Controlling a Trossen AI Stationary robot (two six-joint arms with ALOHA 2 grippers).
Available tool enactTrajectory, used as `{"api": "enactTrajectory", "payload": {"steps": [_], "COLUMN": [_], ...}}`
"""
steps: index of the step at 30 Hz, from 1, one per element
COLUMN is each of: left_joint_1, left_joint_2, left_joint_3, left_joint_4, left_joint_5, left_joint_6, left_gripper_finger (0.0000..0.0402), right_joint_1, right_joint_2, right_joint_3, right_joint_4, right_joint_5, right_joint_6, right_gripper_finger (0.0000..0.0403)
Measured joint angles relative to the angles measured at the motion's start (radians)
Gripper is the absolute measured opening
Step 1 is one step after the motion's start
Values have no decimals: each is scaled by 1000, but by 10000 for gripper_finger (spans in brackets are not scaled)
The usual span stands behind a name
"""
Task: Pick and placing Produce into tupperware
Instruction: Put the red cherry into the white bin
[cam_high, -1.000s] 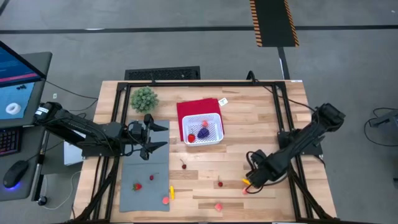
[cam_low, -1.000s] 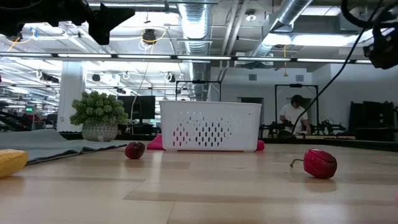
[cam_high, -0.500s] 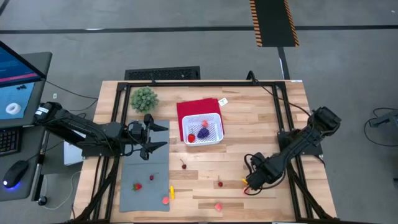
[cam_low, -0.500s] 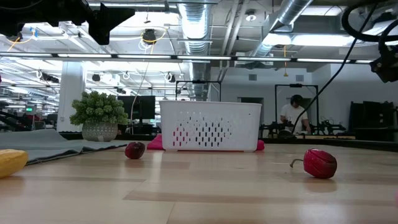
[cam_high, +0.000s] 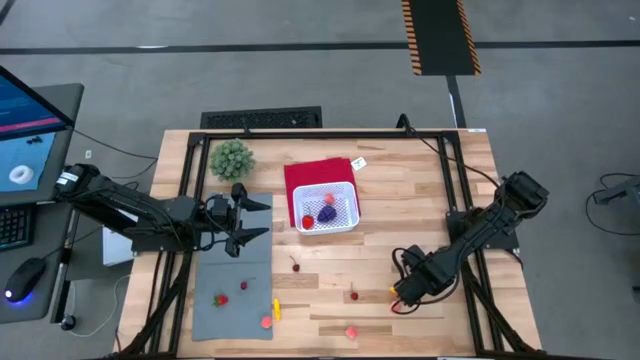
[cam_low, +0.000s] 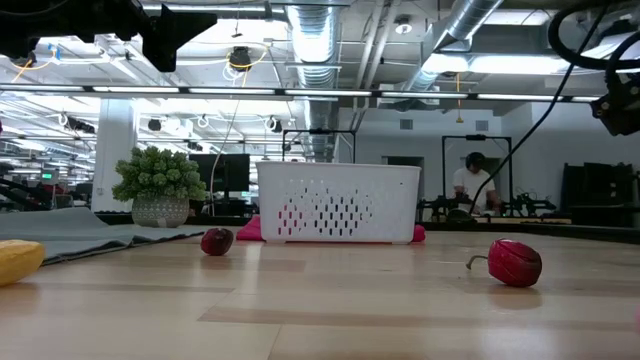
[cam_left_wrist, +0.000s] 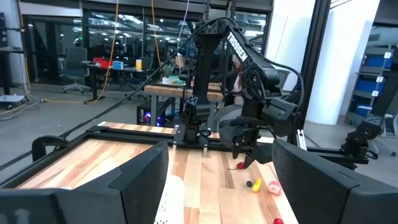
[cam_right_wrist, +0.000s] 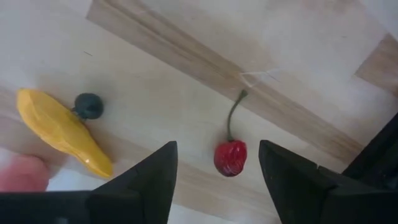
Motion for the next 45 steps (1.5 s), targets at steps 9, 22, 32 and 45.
{"api": "enactTrajectory", "payload": {"steps": [9, 22, 32, 45], "left_joint_1": [0, 0, 0, 0], "left_joint_2": [0, 0, 0, 0], "left_joint_3": [0, 0, 0, 0], "left_joint_4": [0, 0, 1, 2], "left_joint_5": [0, 0, 0, 0], "left_joint_6": [-2, -8, -8, -8], "left_gripper_finger": [277, 277, 277, 277], "right_joint_1": [0, 2, 8, 7], "right_joint_2": [0, -1, -1, -1], "right_joint_3": [0, -50, -82, -101], "right_joint_4": [-5, 45, 93, 109], "right_joint_5": [22, -15, 6, -5], "right_joint_6": [0, 5, 26, 33], "right_gripper_finger": [219, 212, 211, 148]}}
